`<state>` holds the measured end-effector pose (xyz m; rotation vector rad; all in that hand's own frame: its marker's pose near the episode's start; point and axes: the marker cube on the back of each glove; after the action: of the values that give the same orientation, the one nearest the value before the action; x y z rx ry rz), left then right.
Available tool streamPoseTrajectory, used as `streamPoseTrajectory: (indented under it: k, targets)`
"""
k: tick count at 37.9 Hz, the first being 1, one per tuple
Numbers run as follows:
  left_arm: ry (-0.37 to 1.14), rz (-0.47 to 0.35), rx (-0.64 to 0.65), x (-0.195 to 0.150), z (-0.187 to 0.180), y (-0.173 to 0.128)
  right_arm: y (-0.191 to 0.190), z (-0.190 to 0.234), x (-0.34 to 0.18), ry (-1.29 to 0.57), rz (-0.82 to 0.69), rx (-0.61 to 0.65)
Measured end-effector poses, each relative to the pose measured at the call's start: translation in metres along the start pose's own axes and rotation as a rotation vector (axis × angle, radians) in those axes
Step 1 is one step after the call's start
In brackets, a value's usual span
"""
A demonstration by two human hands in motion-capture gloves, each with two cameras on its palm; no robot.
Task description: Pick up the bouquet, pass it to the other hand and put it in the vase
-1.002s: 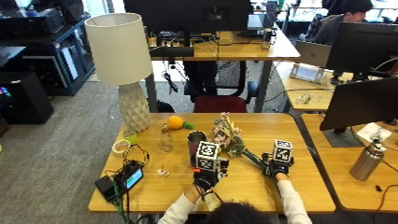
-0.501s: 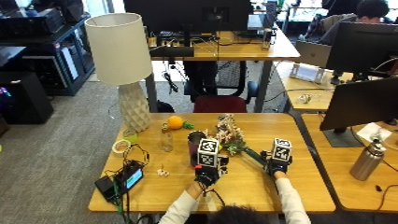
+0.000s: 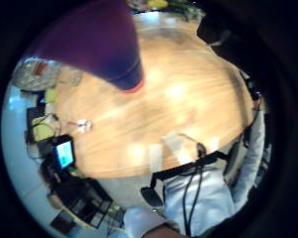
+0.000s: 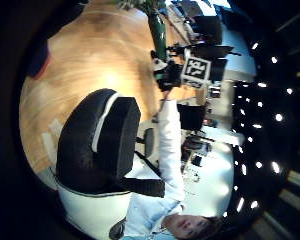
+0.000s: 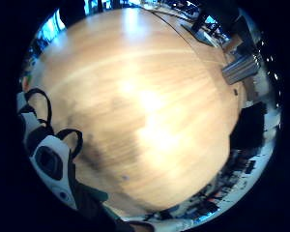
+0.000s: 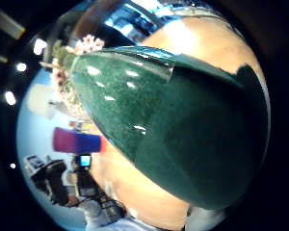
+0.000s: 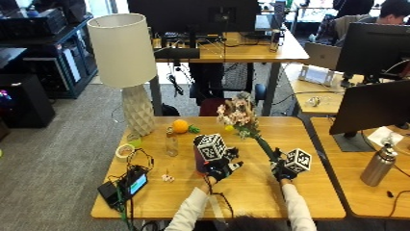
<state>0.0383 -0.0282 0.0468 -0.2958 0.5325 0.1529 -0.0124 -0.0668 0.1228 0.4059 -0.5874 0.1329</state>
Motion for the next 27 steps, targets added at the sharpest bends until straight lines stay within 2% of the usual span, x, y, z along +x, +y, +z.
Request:
streamPoseTrajectory:
  k: [3, 7, 10, 12, 14, 16, 19, 23, 25, 27]
  targets:
    - [0.152, 0.041, 0.018, 0.013, -0.013, -0.006, -0.001, -0.011, -0.013, -0.119, 0.056, 0.039]
    - [0.433, 0.162, 0.128, 0.049, -0.055, 0.003, -0.015, -0.027, -0.035, -0.333, -0.029, 0.159]
    - [0.617, 0.214, 0.202, 0.066, -0.077, -0.001, -0.018, -0.038, -0.046, -0.352, 0.004, 0.246]
    - [0.740, 0.187, 0.185, 0.075, -0.086, -0.005, -0.024, -0.042, -0.051, -0.363, -0.043, 0.341]
    - [0.801, 0.095, 0.180, 0.077, -0.088, -0.016, -0.033, -0.042, -0.052, -0.357, -0.132, 0.462]
    - [0.831, 0.020, 0.179, 0.076, -0.087, -0.028, -0.036, -0.039, -0.056, -0.387, -0.200, 0.527]
    - [0.988, 0.058, 0.056, 0.082, -0.083, -0.041, -0.029, -0.028, -0.068, -0.479, -0.205, 0.500]
    - [1.142, 0.082, -0.112, 0.079, -0.067, -0.071, -0.018, -0.014, -0.081, -0.500, -0.132, 0.440]
    - [1.177, 0.124, -0.139, 0.080, -0.061, -0.083, -0.009, -0.009, -0.092, -0.521, -0.093, 0.387]
    - [1.149, 0.150, -0.105, 0.087, -0.062, -0.080, -0.004, 0.003, -0.096, -0.572, -0.061, 0.311]
